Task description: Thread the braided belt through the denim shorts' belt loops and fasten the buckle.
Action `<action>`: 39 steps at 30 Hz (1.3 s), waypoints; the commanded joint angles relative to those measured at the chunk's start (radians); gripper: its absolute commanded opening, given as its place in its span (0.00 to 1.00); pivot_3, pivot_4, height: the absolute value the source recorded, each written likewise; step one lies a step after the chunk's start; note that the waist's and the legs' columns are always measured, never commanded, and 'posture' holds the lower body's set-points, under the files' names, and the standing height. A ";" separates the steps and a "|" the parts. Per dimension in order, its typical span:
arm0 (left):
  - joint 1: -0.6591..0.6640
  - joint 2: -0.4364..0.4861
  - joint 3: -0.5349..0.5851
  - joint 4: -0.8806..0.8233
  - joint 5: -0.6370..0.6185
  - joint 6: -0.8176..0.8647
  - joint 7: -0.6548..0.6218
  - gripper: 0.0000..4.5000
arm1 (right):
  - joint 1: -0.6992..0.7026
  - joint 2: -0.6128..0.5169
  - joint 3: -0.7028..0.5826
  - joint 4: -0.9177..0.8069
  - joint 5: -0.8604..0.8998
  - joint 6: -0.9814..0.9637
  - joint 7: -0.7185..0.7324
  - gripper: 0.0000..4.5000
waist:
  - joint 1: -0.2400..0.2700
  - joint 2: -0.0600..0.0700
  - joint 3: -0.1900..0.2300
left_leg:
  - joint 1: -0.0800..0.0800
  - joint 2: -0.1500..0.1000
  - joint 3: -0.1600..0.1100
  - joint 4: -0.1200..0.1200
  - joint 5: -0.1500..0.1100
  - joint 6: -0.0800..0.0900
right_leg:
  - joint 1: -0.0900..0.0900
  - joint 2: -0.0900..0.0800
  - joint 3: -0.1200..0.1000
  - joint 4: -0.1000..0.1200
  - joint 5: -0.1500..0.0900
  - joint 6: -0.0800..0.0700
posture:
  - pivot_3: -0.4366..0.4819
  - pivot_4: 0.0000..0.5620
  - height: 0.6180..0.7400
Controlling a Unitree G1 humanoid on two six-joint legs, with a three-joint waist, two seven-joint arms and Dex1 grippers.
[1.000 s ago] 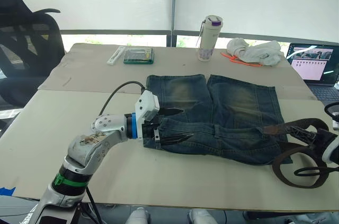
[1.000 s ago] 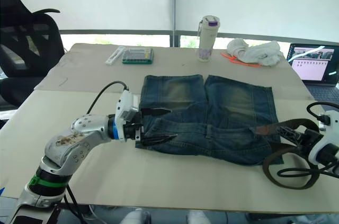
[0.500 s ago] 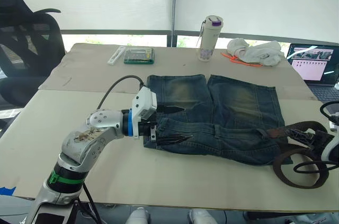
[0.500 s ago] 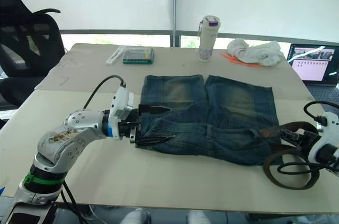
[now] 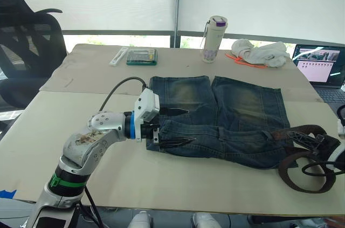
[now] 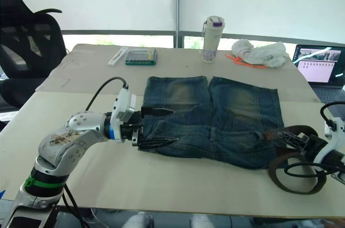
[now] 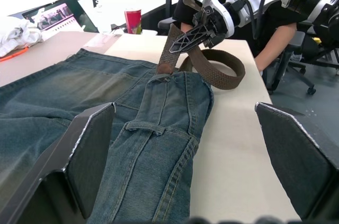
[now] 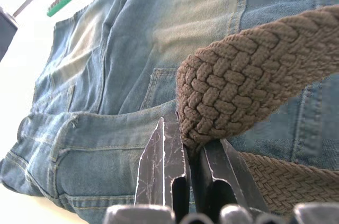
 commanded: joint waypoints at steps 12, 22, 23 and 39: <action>-0.012 -0.010 0.022 -0.031 -0.020 0.012 0.008 1.00 | 0.010 -0.001 -0.050 -0.042 0.017 0.039 0.005 0.00 | 0.000 0.000 0.000 | 0.000 0.000 0.000 0.000 0.000 0.000 | 0.000 0.000 0.000 0.000 0.000 0.000 | 0.48 0.27 0.98; -0.010 -0.012 0.022 -0.031 -0.019 0.012 0.013 1.00 | 0.009 0.027 0.089 -0.051 -0.142 -0.073 -0.007 0.00 | -0.002 0.000 0.000 | 0.000 0.000 0.000 0.000 0.000 0.000 | 0.000 0.000 0.000 0.001 0.000 0.000 | 0.48 0.27 0.98; -0.008 -0.012 0.022 -0.032 -0.019 0.012 0.014 1.00 | 0.012 0.027 0.103 -0.057 -0.158 -0.084 -0.005 0.00 | -0.002 0.000 0.000 | 0.000 0.000 0.000 0.000 0.000 0.000 | 0.000 0.000 0.000 0.001 0.000 0.000 | 0.48 0.27 0.98; 0.000 -0.027 0.011 -0.020 -0.009 -0.004 0.007 1.00 | -0.046 0.086 0.155 -0.133 -0.179 -0.127 0.034 0.00 | -0.001 0.000 0.000 | 0.000 0.000 0.000 0.000 0.000 0.000 | 0.000 0.000 0.000 0.001 0.000 0.000 | 0.48 0.27 0.98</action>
